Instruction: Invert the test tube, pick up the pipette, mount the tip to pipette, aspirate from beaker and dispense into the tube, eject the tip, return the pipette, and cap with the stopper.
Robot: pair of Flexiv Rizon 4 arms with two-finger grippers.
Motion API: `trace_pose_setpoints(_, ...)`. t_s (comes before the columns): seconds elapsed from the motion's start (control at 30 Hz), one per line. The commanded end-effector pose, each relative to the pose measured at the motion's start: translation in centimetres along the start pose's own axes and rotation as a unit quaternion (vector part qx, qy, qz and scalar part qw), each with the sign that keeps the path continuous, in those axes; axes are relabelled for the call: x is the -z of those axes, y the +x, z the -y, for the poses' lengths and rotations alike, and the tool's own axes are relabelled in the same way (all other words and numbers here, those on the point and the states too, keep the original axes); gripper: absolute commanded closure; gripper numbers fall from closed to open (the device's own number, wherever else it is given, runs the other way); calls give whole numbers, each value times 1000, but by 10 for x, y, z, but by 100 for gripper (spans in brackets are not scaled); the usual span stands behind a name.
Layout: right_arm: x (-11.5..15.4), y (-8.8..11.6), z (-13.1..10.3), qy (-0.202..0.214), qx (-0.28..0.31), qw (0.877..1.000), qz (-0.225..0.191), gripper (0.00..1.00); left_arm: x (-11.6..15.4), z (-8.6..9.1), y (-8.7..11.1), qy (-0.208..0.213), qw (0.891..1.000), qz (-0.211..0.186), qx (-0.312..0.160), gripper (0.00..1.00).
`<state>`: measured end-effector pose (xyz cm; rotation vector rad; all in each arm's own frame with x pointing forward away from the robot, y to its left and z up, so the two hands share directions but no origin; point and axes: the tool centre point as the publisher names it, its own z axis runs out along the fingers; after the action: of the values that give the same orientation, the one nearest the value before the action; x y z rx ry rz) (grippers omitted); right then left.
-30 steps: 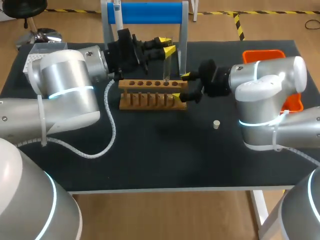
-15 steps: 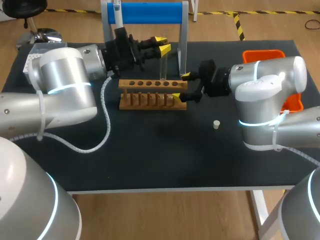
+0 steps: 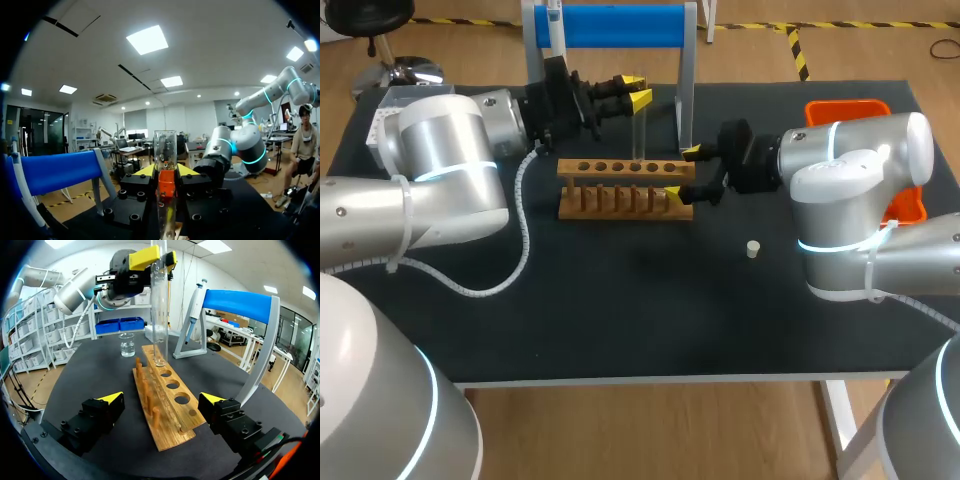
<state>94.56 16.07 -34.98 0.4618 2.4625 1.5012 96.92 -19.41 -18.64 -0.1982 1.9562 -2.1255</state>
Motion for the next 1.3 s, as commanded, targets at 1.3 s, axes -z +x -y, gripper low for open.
trace_pose_setpoints(1.3, 1, 0, 0, 0, 0, 1000, -1, 0, 4, -35, -17, -21, 1000, -2, -5, 100)
